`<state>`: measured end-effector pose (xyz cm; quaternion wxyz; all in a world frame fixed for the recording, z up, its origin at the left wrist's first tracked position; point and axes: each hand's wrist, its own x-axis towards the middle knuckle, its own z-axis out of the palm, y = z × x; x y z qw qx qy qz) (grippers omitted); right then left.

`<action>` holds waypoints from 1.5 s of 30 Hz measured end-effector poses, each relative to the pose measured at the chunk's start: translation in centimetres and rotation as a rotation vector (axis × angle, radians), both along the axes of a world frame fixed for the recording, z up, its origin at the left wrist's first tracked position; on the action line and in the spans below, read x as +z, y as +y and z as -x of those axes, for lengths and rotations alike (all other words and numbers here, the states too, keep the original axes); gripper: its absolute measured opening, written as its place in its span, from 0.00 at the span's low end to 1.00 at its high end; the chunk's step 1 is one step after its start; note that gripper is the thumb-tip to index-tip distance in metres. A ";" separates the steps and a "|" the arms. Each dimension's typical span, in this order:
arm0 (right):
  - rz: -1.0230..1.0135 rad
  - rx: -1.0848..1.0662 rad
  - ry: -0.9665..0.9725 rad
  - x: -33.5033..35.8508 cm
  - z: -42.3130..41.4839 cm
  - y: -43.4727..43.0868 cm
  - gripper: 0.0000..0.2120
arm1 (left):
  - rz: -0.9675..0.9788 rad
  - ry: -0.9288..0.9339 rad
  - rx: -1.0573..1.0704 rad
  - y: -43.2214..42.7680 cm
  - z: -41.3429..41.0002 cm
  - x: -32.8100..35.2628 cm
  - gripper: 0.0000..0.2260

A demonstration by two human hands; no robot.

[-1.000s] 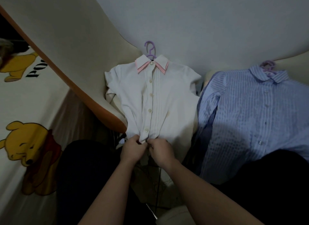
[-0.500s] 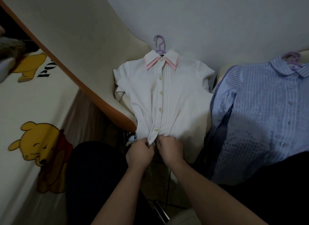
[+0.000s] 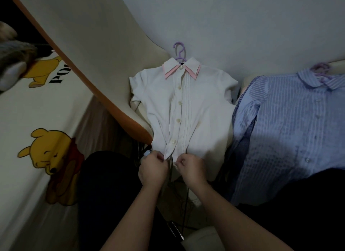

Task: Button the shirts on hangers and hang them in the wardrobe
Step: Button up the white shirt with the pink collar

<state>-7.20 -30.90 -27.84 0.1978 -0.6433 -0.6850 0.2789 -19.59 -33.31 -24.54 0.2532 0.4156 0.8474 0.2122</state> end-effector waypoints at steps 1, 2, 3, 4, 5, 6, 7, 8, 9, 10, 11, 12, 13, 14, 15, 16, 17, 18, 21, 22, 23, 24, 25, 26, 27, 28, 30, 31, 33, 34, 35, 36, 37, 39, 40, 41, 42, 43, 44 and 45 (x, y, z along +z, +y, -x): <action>0.008 -0.012 0.052 -0.1 -0.3 -0.3 0.08 | -0.013 -0.035 0.018 -0.2 -0.1 0.2 0.05; 0.016 -0.019 0.096 0.1 -0.6 -0.5 0.09 | -0.037 -0.063 0.036 -0.5 -0.3 0.3 0.06; 0.024 -0.029 0.133 0.3 -0.9 -0.6 0.09 | -0.067 -0.085 0.054 -0.7 -0.4 0.3 0.08; 0.033 -0.041 0.160 0.6 -1.2 -0.8 0.10 | -0.098 -0.102 0.073 -1.1 -0.5 0.3 0.09; 0.039 -0.055 0.177 0.8 -1.4 -0.9 0.10 | -0.114 -0.113 0.083 -1.3 -0.7 0.3 0.09; 0.044 -0.071 0.181 1.0 -1.6 -1.0 0.10 | -0.116 -0.118 0.077 -1.5 -0.9 0.4 0.07; 0.047 -0.084 0.183 1.1 -1.7 -1.1 0.10 | -0.101 -0.113 0.053 -1.7 -1.1 0.3 0.05; 0.051 -0.092 0.184 1.3 -1.8 -1.2 0.10 | -0.086 -0.115 0.022 -1.9 -1.3 0.3 0.02; 0.049 -0.095 0.185 1.4 -1.8 -1.3 0.10 | -0.076 -0.116 -0.001 -2.1 -1.6 0.4 0.03; 0.048 -0.092 0.182 1.5 -1.8 -1.4 0.09 | -0.074 -0.119 -0.019 -2.2 -1.8 0.5 0.04; 0.049 -0.083 0.177 1.6 -1.8 -1.4 0.09 | -0.074 -0.120 -0.031 -2.3 -1.9 0.6 0.05; 0.054 -0.075 0.167 1.8 -1.8 -1.5 0.09 | -0.076 -0.122 -0.037 -2.3 -2.0 0.6 0.05; 0.065 -0.067 0.158 1.9 -1.7 -1.6 0.08 | -0.077 -0.126 -0.035 -2.4 -2.1 0.7 0.04; 0.077 -0.060 0.156 2.1 -1.6 -1.7 0.08 | -0.077 -0.133 -0.029 -2.3 -2.1 0.8 0.04; 0.089 -0.058 0.169 2.1 -1.5 -1.7 0.08 | -0.076 -0.144 -0.021 -2.3 -2.0 0.9 0.04; 0.104 -0.064 0.195 2.1 -1.5 -1.8 0.08 | -0.077 -0.168 -0.014 -2.2 -1.9 0.8 0.04; 0.122 -0.079 0.232 2.1 -1.4 -1.8 0.08 | -0.076 -0.205 -0.004 -2.2 -1.8 0.7 0.04; 0.143 -0.096 0.277 2.2 -1.5 -1.8 0.08 | -0.075 -0.246 0.004 -2.1 -1.7 0.7 0.03; 0.230 -0.139 0.405 2.3 -1.7 -1.8 0.07 | -0.061 -0.331 -0.015 -2.2 -1.5 0.4 0.04; 0.261 -0.148 0.440 2.3 -1.8 -1.9 0.06 | -0.053 -0.343 -0.025 -2.1 -1.4 0.2 0.04; 0.289 -0.156 0.478 2.3 -1.8 -1.9 0.06 | -0.044 -0.352 -0.029 -2.1 -1.4 0.2 0.04; 0.310 -0.162 0.515 2.3 -1.9 -1.9 0.05 | -0.041 -0.363 -0.028 -2.0 -1.4 0.3 0.04; 0.327 -0.168 0.543 2.2 -2.0 -1.9 0.04 | -0.041 -0.378 -0.026 -2.0 -1.4 0.2 0.04; 0.337 -0.168 0.562 2.2 -2.1 -1.9 0.04 | -0.046 -0.395 -0.024 -2.0 -1.4 0.3 0.03; 0.341 -0.168 0.577 2.1 -2.2 -2.0 0.04 | -0.050 -0.410 -0.022 -2.1 -1.4 0.4 0.04; 0.339 -0.167 0.588 2.1 -2.3 -2.0 0.04 | -0.047 -0.427 -0.020 -2.1 -1.4 0.6 0.05; 0.329 -0.174 0.597 2.0 -2.4 -2.2 0.04 | -0.034 -0.491 0.008 -2.1 -1.5 0.9 0.07; 0.324 -0.183 0.608 2.0 -2.5 -2.2 0.05 | -0.027 -0.538 0.038 -2.1 -1.6 1.0 0.08; 0.326 -0.200 0.656 2.2 -2.6 -2.2 0.07 | -0.022 -0.626 0.090 -2.1 -1.5 1.4 0.08; 0.336 -0.206 0.677 2.3 -2.6 -2.1 0.08 | -0.025 -0.657 0.097 -2.1 -1.5 1.5 0.07; 0.348 -0.218 0.695 2.5 -2.7 -2.1 0.08 | -0.031 -0.688 0.100 -2.2 -1.5 1.6 0.06; 0.359 -0.237 0.714 2.6 -2.7 -2.0 0.08 | -0.037 -0.718 0.104 -2.3 -1.4 1.7 0.04; 0.369 -0.262 0.736 2.6 -2.7 -2.0 0.08 | -0.039 -0.741 0.110 -2.4 -1.5 1.8 0.03; 0.374 -0.305 0.759 2.5 -2.6 -1.9 0.07 | -0.034 -0.752 0.134 -2.5 -1.7 2.0 0.03; 0.373 -0.318 0.765 2.6 -2.6 -2.0 0.06 | -0.033 -0.744 0.147 -2.6 -1.9 2.0 0.04; 0.379 -0.329 0.777 2.7 -2.4 -2.0 0.04 | -0.036 -0.729 0.157 -2.6 -1.9 1.9 0.03; 0.386 -0.337 0.792 2.8 -2.3 -2.0 0.04 | -0.045 -0.711 0.160 -2.6 -1.9 1.9 0.03; 0.389 -0.337 0.802 3.1 -2.3 -2.1 0.04 | -0.060 -0.691 0.156 -2.7 -1.9 1.7 0.03; 0.388 -0.331 0.796 3.3 -2.2 -2.1 0.05 | -0.077 -0.665 0.139 -2.7 -1.9 1.6 0.02; 0.379 -0.320 0.770 3.6 -2.1 -2.2 0.06 | -0.092 -0.629 0.113 -2.7 -1.9 1.6 0.02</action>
